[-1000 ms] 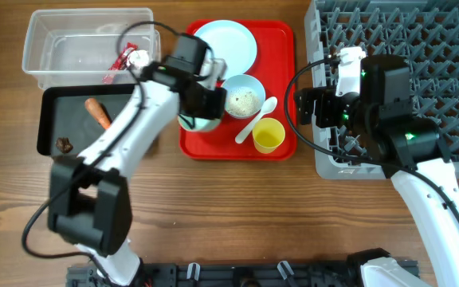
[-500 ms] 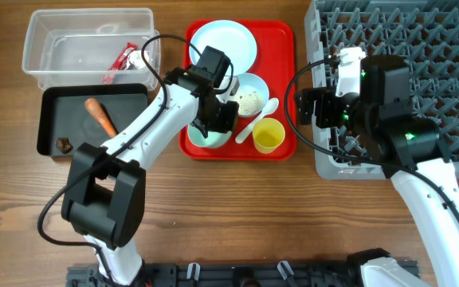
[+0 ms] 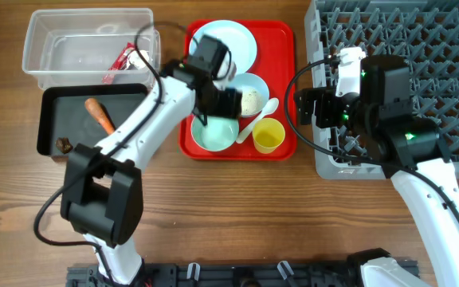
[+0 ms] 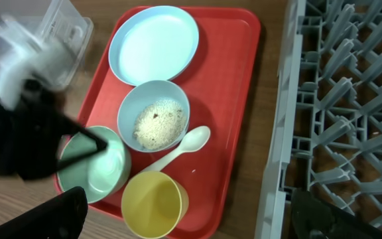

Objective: Sort waste into correct bins and load items into the dishwasher rack

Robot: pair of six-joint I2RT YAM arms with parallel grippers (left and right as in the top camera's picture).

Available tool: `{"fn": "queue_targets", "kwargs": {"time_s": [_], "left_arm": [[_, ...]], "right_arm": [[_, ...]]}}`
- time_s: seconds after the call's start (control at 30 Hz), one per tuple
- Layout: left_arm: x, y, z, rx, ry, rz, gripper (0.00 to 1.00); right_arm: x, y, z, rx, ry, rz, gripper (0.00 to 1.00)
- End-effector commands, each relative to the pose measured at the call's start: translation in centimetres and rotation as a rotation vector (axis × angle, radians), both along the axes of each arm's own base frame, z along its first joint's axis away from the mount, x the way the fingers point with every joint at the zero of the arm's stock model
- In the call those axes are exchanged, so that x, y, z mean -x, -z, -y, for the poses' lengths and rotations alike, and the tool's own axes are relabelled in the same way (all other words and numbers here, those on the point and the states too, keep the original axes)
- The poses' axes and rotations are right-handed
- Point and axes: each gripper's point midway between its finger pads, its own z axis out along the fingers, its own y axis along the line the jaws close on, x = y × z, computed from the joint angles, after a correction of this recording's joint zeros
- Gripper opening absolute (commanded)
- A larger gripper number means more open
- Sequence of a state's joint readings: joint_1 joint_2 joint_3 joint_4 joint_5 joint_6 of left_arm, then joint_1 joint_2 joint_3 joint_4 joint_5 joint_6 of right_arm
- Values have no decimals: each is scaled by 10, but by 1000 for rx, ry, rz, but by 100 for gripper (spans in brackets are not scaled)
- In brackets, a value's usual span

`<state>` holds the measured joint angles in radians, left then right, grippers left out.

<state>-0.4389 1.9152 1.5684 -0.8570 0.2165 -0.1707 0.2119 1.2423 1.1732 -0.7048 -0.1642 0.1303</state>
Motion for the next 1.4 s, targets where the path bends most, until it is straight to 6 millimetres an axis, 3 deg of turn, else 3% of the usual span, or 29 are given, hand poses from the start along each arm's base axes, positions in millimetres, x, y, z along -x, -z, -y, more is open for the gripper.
{"fn": "queue_targets", "kwargs": {"time_s": [0.0, 0.13, 0.23, 0.4, 0.47, 0.6, 0.83, 1.1, 1.37], "left_arm": [[-39, -48, -5, 18, 8, 161, 76], [-46, -57, -2, 6, 73, 217, 78], [-51, -54, 2, 10, 81, 233, 77], [-64, -31, 21, 18, 105, 246, 78], [-64, -18, 33, 18, 125, 241, 78], [-56, -3, 63, 3, 206, 239, 77], [-45, 22, 108, -105, 288, 290, 79], [-55, 44, 112, -173, 272, 329, 71], [-55, 64, 113, -186, 278, 305, 62]], "right_arm": [[-9, -4, 18, 56, 109, 23, 100], [-13, -26, 52, 69, 297, 93, 100], [-11, -59, 80, 13, 403, 187, 100], [15, -97, 140, -106, 646, 285, 100], [25, -103, 150, -131, 673, 297, 100], [36, -95, 157, -130, 692, 255, 100], [33, -58, 157, -106, 705, 102, 100], [24, -20, 159, -82, 716, -41, 100], [19, -8, 160, -74, 716, -79, 100]]}}
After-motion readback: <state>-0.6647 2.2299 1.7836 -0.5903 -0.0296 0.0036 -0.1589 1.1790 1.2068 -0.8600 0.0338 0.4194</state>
